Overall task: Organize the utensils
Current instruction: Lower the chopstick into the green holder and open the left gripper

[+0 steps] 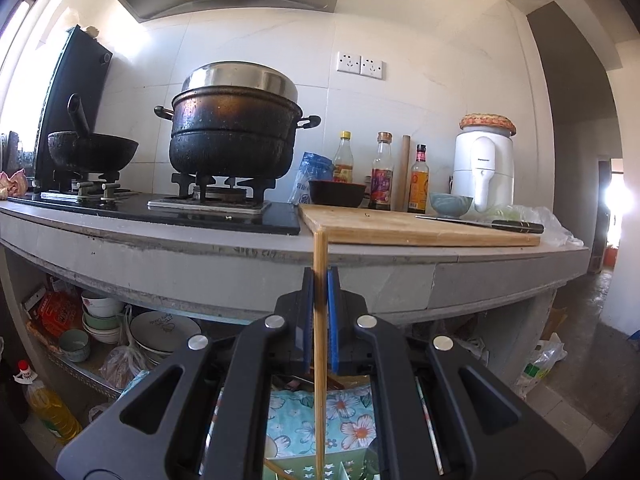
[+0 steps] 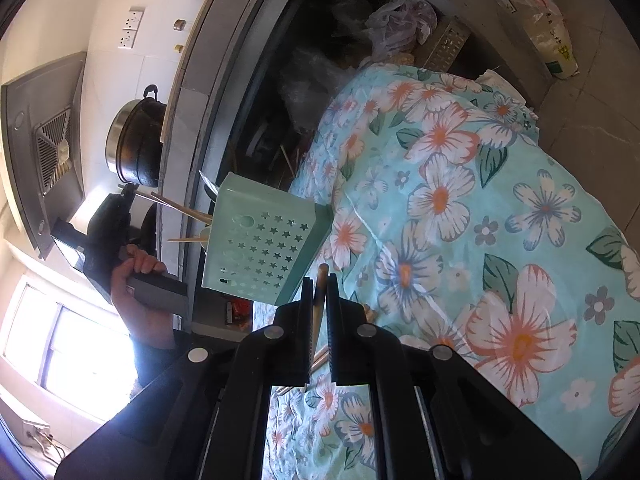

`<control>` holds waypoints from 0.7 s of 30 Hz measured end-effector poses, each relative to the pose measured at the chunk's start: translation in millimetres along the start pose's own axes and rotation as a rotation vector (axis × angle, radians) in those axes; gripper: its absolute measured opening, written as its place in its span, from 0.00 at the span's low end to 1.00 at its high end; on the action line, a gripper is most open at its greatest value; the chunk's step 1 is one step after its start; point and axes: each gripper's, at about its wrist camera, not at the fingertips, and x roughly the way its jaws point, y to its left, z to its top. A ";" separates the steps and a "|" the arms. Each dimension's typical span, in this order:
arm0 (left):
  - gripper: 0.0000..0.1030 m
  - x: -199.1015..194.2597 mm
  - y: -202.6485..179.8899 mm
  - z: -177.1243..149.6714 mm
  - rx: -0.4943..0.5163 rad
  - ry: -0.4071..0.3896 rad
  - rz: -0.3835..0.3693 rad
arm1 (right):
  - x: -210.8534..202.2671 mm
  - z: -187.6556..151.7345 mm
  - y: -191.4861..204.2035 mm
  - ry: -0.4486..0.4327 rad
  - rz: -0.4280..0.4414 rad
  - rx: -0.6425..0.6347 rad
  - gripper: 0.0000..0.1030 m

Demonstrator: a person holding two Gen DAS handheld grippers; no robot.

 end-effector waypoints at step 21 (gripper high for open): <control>0.81 -115.6 24.2 -42.1 -0.030 0.256 -0.214 | -42.5 -2.2 54.7 -0.122 0.024 -0.183 0.06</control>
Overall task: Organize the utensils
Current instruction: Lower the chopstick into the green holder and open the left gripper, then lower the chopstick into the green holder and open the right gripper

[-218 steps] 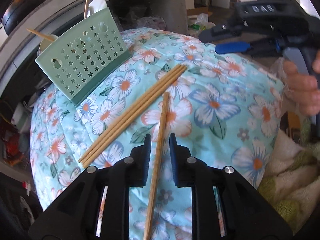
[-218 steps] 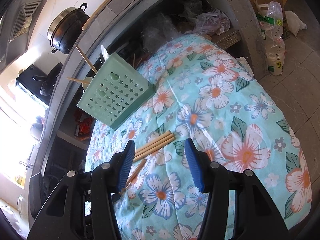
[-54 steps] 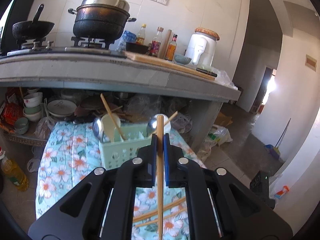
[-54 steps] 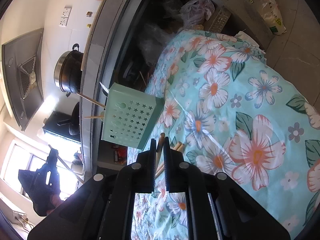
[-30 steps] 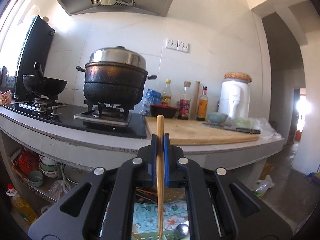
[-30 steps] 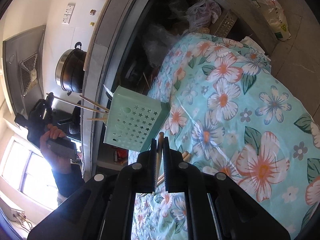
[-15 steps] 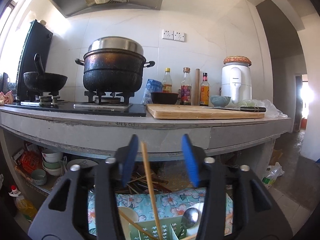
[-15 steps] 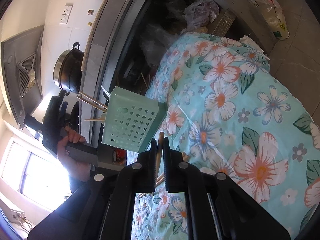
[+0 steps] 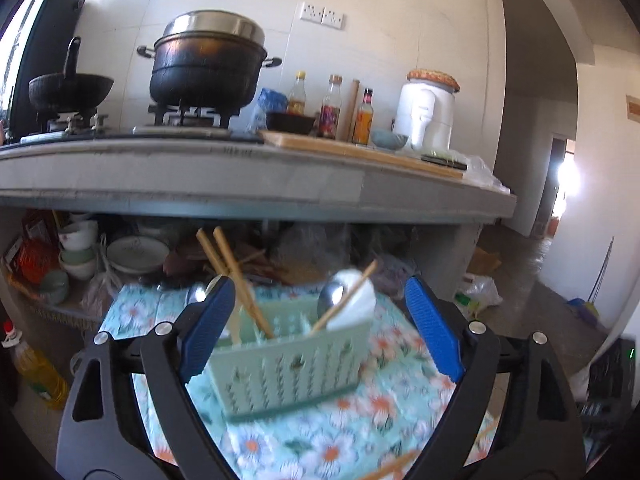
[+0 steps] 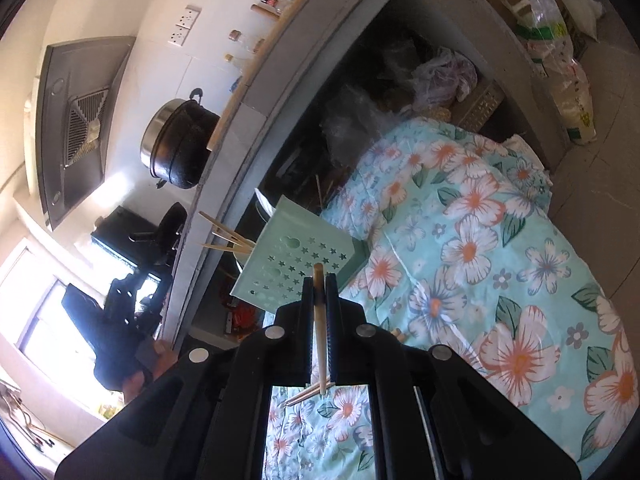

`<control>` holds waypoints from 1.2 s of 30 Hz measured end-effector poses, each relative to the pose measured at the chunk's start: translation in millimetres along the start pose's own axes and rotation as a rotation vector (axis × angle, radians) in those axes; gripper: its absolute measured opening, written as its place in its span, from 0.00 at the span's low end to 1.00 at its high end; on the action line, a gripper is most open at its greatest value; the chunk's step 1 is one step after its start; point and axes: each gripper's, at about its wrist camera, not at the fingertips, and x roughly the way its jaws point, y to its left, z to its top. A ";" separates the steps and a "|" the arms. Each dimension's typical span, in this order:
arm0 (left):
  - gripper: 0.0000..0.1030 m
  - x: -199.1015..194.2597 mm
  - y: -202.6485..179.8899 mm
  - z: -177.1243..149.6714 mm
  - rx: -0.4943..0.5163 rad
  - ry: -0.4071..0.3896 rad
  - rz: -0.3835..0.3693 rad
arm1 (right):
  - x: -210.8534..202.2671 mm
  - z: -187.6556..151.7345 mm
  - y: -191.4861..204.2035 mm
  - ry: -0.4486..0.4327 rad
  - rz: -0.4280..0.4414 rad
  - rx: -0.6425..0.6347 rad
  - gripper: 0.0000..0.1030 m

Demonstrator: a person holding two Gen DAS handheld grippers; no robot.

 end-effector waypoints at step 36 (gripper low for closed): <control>0.87 -65.3 94.9 -82.6 -0.163 0.118 0.112 | 127.1 33.1 295.2 -0.141 -0.195 -1.029 0.06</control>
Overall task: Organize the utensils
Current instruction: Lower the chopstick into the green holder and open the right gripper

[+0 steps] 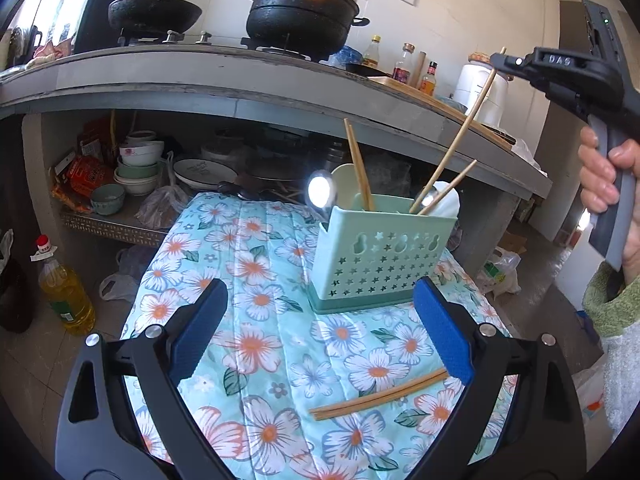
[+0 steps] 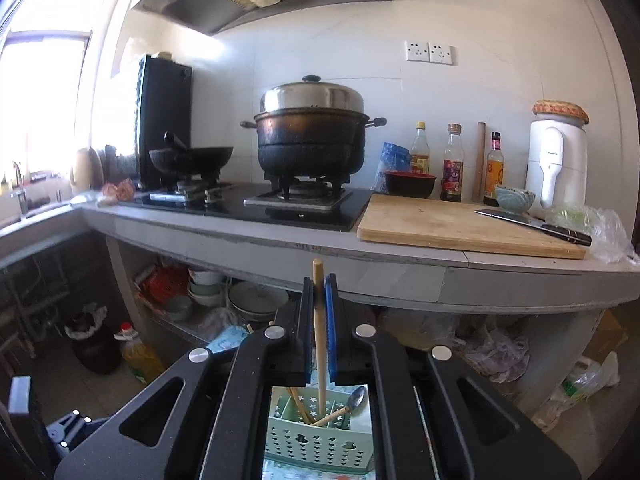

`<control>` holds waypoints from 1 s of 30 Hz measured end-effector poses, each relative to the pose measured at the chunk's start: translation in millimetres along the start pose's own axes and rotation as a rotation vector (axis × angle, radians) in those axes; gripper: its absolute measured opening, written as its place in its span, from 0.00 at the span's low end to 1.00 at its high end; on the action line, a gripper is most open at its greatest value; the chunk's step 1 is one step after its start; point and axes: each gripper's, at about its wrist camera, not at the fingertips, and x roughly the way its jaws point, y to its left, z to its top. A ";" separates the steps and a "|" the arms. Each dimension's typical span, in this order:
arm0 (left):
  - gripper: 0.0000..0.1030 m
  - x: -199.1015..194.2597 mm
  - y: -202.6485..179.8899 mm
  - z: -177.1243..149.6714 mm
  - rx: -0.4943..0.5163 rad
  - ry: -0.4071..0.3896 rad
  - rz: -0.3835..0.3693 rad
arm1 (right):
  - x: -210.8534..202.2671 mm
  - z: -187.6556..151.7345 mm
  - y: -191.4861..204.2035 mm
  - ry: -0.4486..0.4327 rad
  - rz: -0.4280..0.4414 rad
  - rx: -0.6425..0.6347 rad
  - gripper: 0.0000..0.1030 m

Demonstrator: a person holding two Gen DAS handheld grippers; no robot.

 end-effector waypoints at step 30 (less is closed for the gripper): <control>0.89 5.4 -36.8 -4.4 0.130 0.010 -0.010 | -71.1 -69.2 -53.6 0.044 0.188 0.271 0.46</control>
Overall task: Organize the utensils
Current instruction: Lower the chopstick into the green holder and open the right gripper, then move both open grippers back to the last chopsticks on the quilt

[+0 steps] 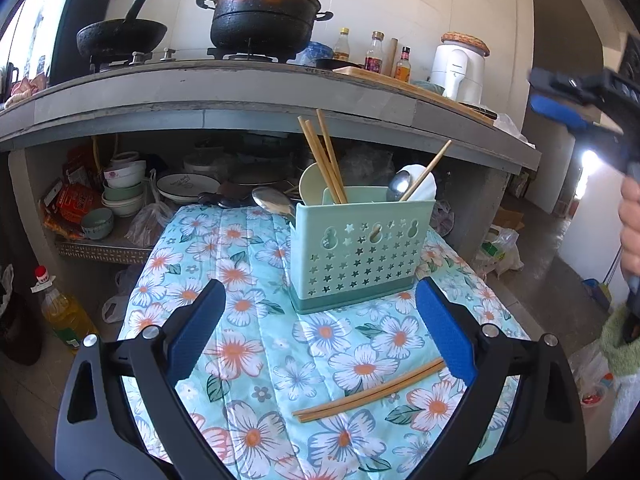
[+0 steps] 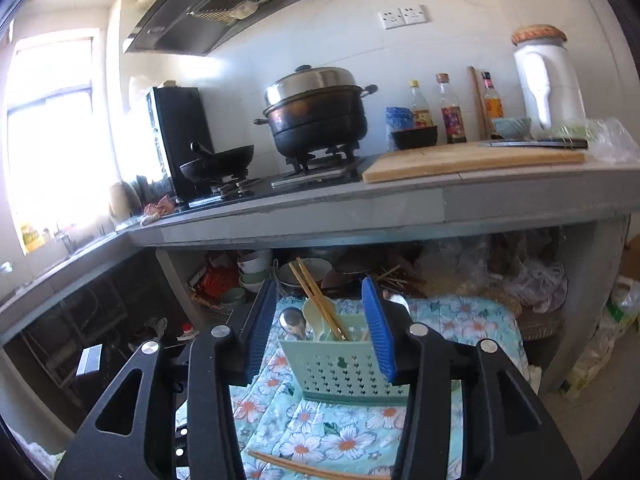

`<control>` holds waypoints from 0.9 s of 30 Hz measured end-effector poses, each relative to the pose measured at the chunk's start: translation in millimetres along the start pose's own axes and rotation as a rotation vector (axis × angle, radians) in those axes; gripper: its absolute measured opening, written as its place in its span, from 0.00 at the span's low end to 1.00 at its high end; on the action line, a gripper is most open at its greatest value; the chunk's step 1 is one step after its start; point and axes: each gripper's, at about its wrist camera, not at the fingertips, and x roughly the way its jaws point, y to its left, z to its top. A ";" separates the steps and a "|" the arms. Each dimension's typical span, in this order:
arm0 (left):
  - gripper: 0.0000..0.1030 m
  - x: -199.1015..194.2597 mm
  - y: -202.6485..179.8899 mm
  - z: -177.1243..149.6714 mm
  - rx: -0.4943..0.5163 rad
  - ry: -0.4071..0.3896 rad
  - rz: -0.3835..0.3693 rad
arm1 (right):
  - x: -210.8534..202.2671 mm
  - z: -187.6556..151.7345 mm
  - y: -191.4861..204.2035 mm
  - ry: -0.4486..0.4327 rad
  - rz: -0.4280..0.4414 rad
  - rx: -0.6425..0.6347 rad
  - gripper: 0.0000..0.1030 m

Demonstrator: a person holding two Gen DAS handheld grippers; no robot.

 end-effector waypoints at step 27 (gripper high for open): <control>0.89 51.1 -87.2 -62.7 0.521 0.160 0.145 | 7.0 -216.2 -94.4 0.385 -0.131 0.538 0.49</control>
